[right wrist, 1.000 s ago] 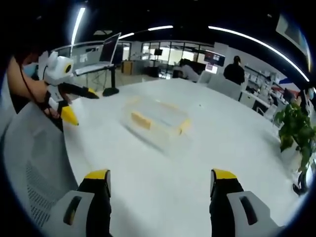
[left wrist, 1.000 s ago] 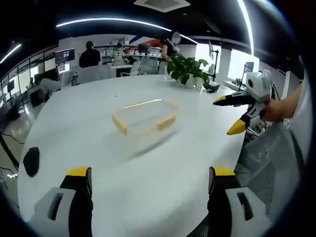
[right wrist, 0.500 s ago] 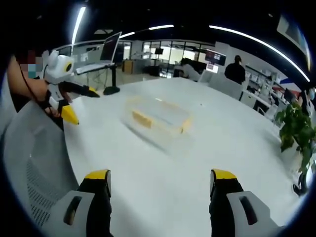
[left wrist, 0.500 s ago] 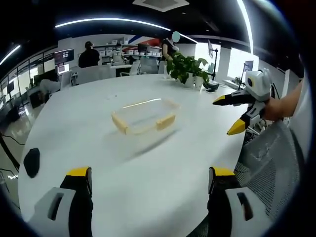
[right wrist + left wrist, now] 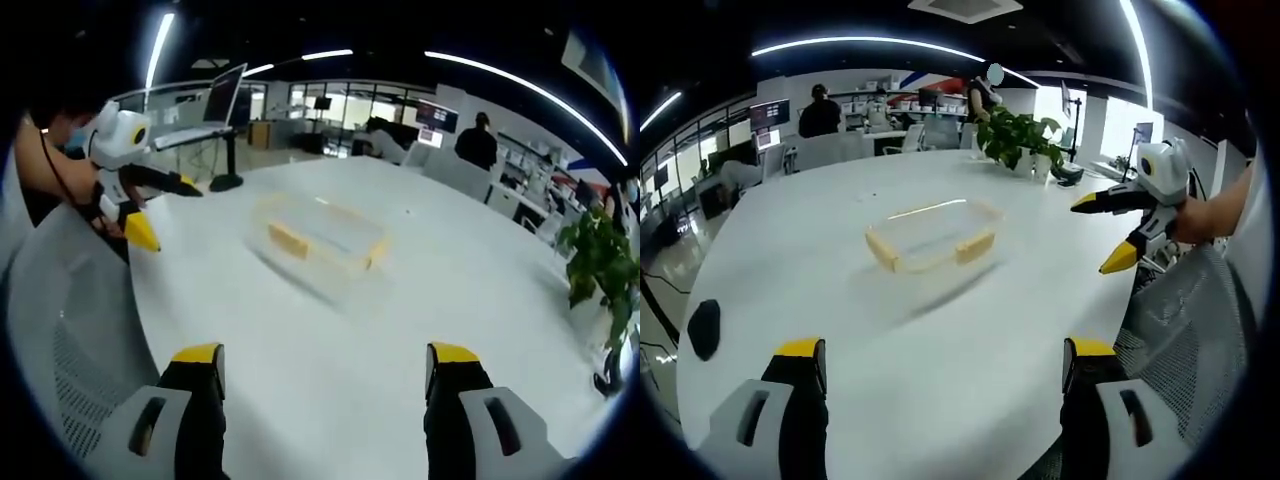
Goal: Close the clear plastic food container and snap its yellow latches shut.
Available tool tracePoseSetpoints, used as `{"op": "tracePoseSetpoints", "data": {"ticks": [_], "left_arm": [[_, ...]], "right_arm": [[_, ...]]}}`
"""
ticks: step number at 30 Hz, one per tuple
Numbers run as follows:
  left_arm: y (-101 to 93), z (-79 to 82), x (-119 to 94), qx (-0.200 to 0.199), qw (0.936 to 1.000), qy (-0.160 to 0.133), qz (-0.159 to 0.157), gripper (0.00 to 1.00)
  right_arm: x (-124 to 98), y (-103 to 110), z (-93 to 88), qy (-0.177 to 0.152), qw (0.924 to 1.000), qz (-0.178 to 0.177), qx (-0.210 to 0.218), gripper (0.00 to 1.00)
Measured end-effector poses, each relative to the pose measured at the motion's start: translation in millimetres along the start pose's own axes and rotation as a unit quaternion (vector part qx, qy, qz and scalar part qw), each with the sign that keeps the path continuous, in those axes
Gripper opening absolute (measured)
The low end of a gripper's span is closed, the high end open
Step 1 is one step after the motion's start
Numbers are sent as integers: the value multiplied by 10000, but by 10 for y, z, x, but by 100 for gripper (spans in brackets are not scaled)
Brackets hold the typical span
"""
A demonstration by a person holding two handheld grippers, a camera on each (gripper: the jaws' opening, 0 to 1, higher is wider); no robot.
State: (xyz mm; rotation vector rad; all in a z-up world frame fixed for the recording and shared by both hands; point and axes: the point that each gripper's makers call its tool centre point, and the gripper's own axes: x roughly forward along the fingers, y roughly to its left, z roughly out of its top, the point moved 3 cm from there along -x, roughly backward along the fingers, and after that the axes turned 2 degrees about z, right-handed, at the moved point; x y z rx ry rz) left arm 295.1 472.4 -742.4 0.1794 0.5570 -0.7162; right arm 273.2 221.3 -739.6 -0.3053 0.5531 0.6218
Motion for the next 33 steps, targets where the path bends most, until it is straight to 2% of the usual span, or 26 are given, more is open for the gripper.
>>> {"op": "tracePoseSetpoints", "data": {"ticks": [33], "left_arm": [[13,-12,12,6,10000,22,-10,99]], "right_arm": [[15,2,-8,19,10000,14,79,82]]}}
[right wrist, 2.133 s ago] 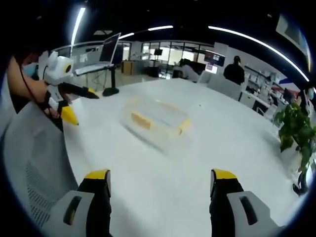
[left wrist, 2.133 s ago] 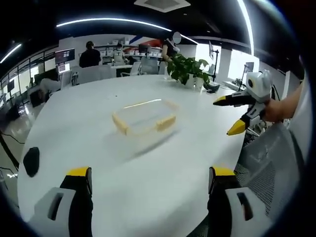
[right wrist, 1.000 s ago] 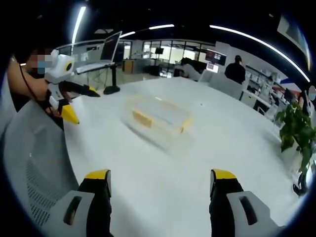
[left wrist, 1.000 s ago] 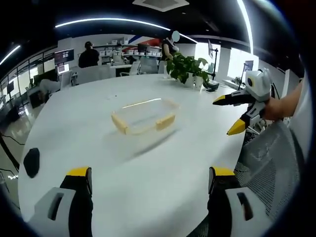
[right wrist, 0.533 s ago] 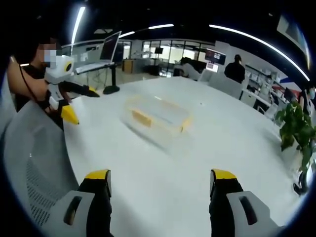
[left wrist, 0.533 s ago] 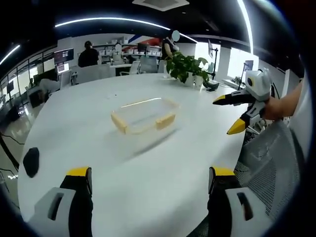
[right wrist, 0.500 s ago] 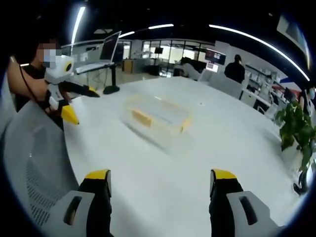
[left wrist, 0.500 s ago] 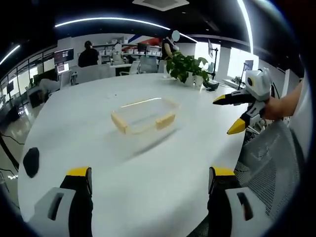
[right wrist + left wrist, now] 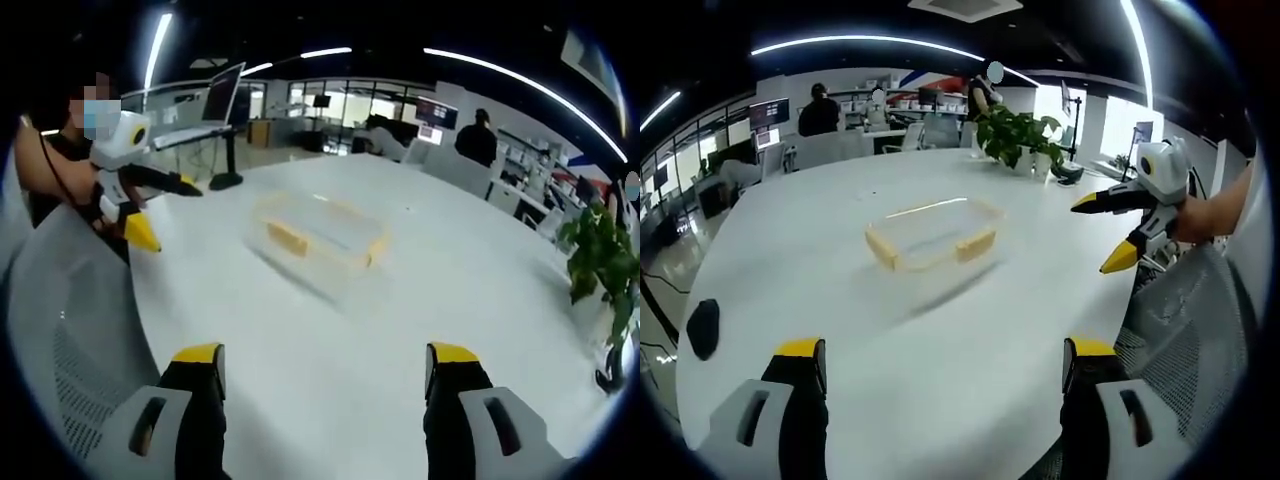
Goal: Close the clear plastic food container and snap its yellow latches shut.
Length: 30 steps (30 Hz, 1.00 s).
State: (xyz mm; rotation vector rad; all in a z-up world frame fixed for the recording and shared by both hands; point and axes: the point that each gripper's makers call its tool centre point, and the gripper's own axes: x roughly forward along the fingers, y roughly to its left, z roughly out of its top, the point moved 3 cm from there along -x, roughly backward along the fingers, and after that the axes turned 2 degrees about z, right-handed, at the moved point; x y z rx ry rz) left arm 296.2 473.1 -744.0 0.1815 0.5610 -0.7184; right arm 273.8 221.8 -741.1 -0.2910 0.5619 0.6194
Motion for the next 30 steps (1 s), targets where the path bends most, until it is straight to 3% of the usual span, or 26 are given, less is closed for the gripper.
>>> {"op": "tracePoseSetpoints", "data": {"ticks": [30], "left_arm": [[3,-12,6,-12,10000,30,9,99]], "right_arm": [[1,2,-24,60,10000,25,-5,82]]}}
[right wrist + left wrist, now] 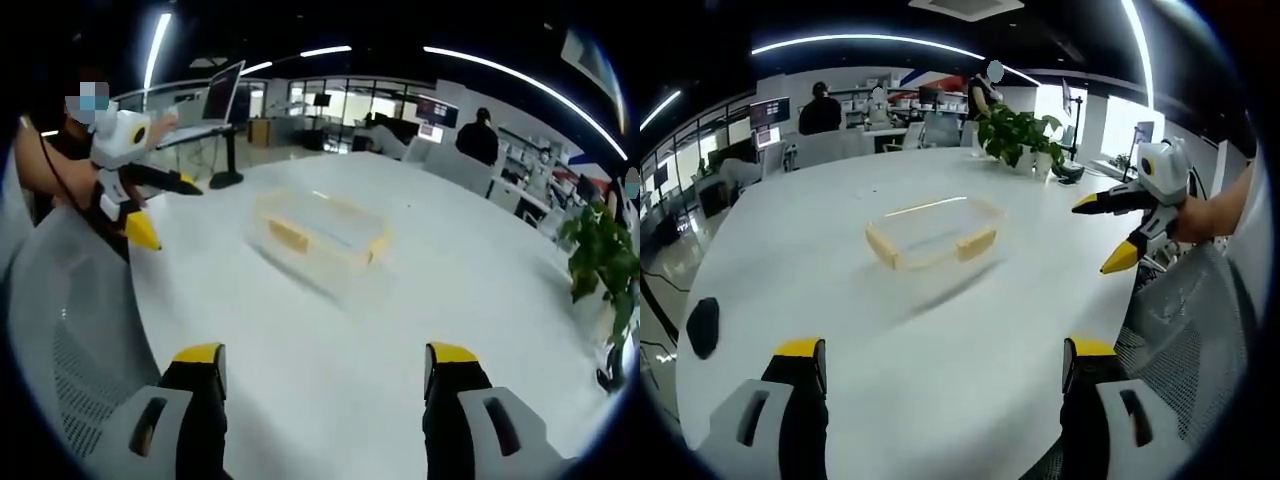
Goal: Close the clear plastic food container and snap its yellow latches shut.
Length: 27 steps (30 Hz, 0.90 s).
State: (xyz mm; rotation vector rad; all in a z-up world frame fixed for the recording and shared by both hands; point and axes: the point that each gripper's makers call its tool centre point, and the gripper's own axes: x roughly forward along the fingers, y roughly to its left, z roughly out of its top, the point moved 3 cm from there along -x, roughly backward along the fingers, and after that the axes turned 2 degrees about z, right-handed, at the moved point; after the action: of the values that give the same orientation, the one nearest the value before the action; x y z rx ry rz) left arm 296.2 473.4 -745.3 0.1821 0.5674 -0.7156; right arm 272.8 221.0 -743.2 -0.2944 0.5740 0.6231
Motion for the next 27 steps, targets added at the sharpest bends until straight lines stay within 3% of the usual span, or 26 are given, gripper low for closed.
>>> {"op": "tracePoseSetpoints", "data": {"ticks": [27], "left_arm": [[-24,-23,0,16,10000,62,-30,99]], "right_arm": [[1,5,-14,-5,10000,21,21,81]]}}
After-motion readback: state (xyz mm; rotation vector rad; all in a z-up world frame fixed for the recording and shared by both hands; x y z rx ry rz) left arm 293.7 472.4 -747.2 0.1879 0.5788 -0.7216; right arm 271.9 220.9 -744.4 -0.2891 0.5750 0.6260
